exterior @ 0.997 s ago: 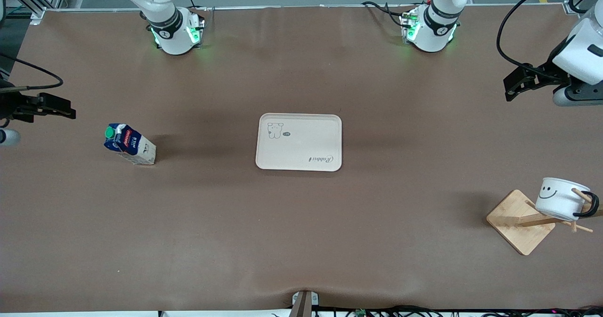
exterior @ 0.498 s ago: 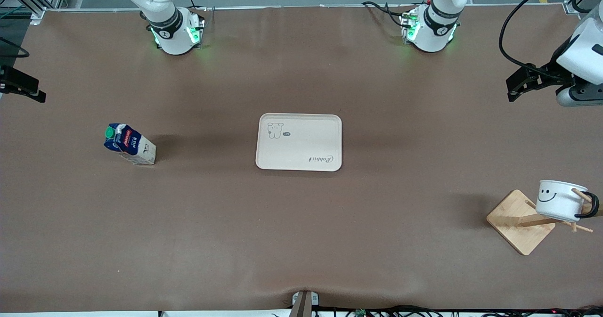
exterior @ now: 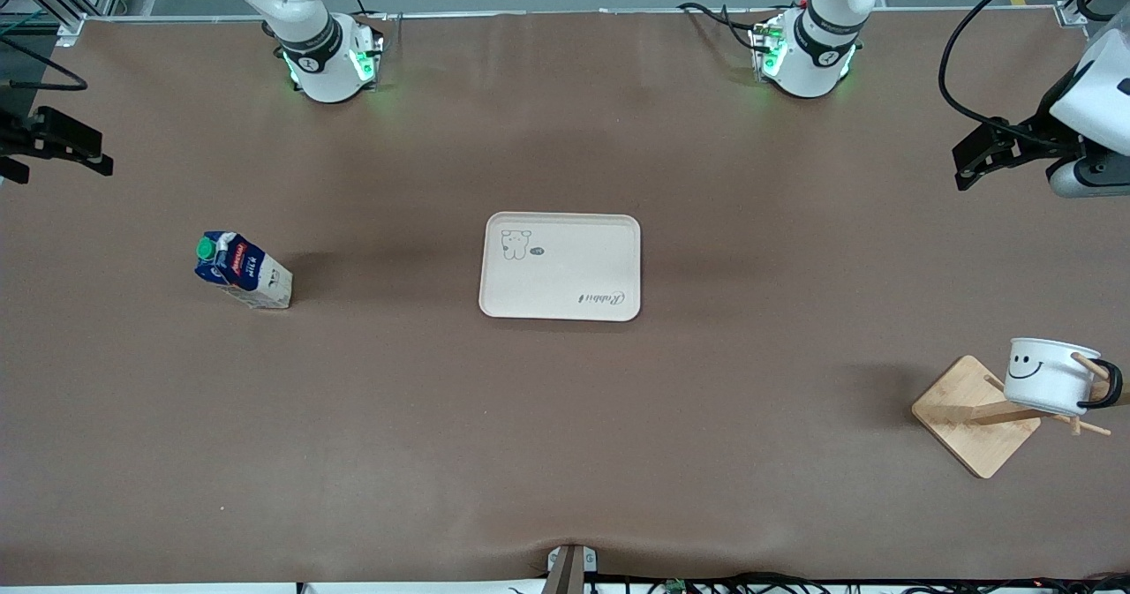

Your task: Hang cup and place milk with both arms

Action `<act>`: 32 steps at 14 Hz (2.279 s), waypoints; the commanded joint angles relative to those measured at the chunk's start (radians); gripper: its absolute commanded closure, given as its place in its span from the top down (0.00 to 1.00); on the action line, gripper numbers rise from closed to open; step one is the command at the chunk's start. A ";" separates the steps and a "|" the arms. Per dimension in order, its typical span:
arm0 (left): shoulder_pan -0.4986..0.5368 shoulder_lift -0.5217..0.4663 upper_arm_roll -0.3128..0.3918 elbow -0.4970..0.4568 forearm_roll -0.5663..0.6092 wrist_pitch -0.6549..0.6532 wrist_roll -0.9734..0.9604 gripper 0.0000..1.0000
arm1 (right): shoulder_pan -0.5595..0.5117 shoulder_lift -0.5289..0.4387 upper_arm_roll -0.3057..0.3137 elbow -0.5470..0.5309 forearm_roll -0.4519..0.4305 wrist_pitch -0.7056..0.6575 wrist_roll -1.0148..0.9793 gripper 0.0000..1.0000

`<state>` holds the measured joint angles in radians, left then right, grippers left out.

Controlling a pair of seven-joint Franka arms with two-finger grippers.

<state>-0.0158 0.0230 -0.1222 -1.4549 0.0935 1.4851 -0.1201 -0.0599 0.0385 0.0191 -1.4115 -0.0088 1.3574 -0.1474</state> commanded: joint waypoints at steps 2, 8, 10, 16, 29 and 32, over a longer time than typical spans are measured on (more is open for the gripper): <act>-0.001 0.014 0.003 0.028 0.015 -0.011 0.017 1.00 | 0.005 -0.066 -0.014 -0.090 -0.002 0.046 -0.012 1.00; -0.001 0.014 0.003 0.028 0.015 -0.011 0.017 1.00 | 0.029 -0.123 -0.039 -0.181 -0.005 0.097 -0.014 1.00; -0.001 0.015 0.003 0.028 0.015 -0.011 0.017 1.00 | 0.037 -0.121 -0.045 -0.164 -0.016 0.098 -0.014 1.00; -0.001 0.015 0.003 0.028 0.015 -0.011 0.017 1.00 | 0.052 -0.117 -0.045 -0.146 -0.046 0.098 -0.012 1.00; -0.001 0.017 0.003 0.028 0.014 -0.011 0.020 1.00 | 0.054 -0.112 -0.074 -0.149 0.024 0.077 0.014 1.00; -0.003 0.017 0.003 0.028 0.014 -0.011 0.019 1.00 | 0.055 -0.112 -0.077 -0.147 0.029 0.078 0.015 1.00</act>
<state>-0.0158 0.0271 -0.1218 -1.4540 0.0935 1.4851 -0.1190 -0.0180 -0.0618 -0.0459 -1.5562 0.0009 1.4426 -0.1461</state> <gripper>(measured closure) 0.000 0.000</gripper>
